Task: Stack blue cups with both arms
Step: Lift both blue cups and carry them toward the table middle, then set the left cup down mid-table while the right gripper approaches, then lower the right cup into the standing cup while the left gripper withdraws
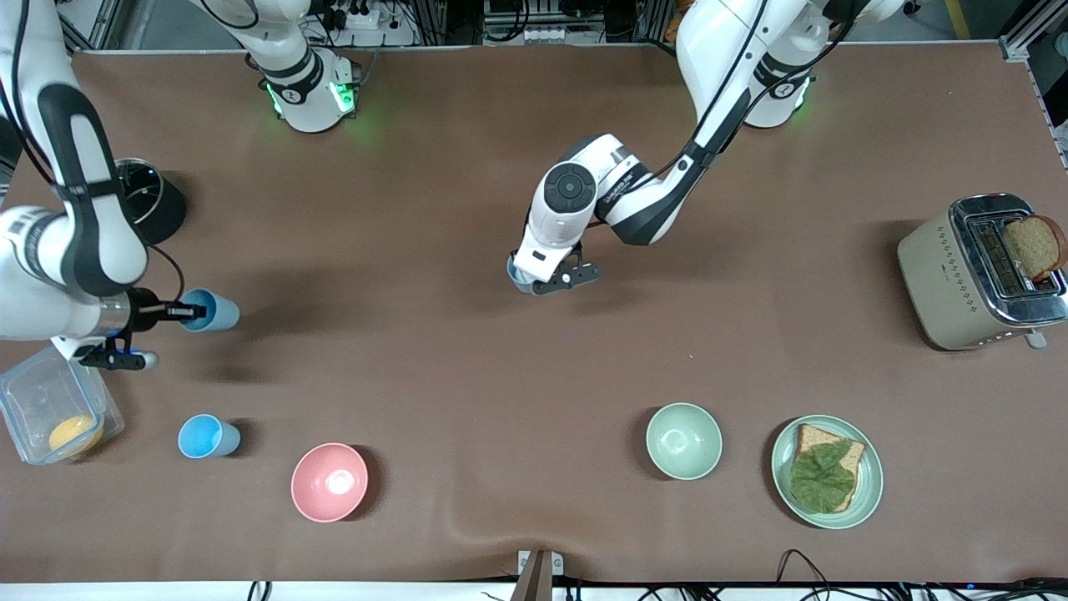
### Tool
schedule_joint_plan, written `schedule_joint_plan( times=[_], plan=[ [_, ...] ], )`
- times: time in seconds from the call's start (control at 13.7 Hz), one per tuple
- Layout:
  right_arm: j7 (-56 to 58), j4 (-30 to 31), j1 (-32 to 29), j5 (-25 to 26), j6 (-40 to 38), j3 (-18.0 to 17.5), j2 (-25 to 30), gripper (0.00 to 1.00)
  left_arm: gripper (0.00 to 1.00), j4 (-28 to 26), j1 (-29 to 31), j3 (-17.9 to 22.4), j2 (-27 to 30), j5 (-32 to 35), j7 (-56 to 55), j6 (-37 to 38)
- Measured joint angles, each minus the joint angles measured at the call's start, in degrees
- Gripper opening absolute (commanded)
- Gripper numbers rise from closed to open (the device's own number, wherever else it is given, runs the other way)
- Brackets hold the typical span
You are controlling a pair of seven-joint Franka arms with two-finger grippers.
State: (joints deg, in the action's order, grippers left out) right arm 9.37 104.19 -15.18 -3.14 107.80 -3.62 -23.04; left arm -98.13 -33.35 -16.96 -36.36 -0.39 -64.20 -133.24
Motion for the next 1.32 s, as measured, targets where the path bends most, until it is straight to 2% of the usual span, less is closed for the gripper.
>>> schedule_joint_plan(
  times=[0.29,0.51,0.66,0.95,1.32],
  plan=[
    [-3.59,-0.35,8.53,-3.31,-9.26,-0.49,8.64,0.00,1.00,1.11,-0.04,0.12,0.40,0.00,-1.21,0.78],
    [-13.21,-2.58,19.33,-3.91,-9.79,-0.85,12.02,0.00,1.00,3.70,0.92,0.92,5.03,0.00,-1.41,7.93],
    [-20.79,-4.09,25.10,-3.96,-8.95,-0.95,11.56,0.00,1.00,4.50,3.52,1.44,11.20,0.04,-1.18,14.12],
    [-33.18,-4.86,31.74,-5.26,-2.85,-0.90,8.29,0.00,1.00,4.55,12.18,1.86,22.91,0.16,2.66,23.32],
    [-50.65,-4.98,41.00,-5.71,8.15,-0.91,2.56,0.00,1.00,4.43,25.15,2.22,29.60,0.21,15.78,29.65]
  ],
)
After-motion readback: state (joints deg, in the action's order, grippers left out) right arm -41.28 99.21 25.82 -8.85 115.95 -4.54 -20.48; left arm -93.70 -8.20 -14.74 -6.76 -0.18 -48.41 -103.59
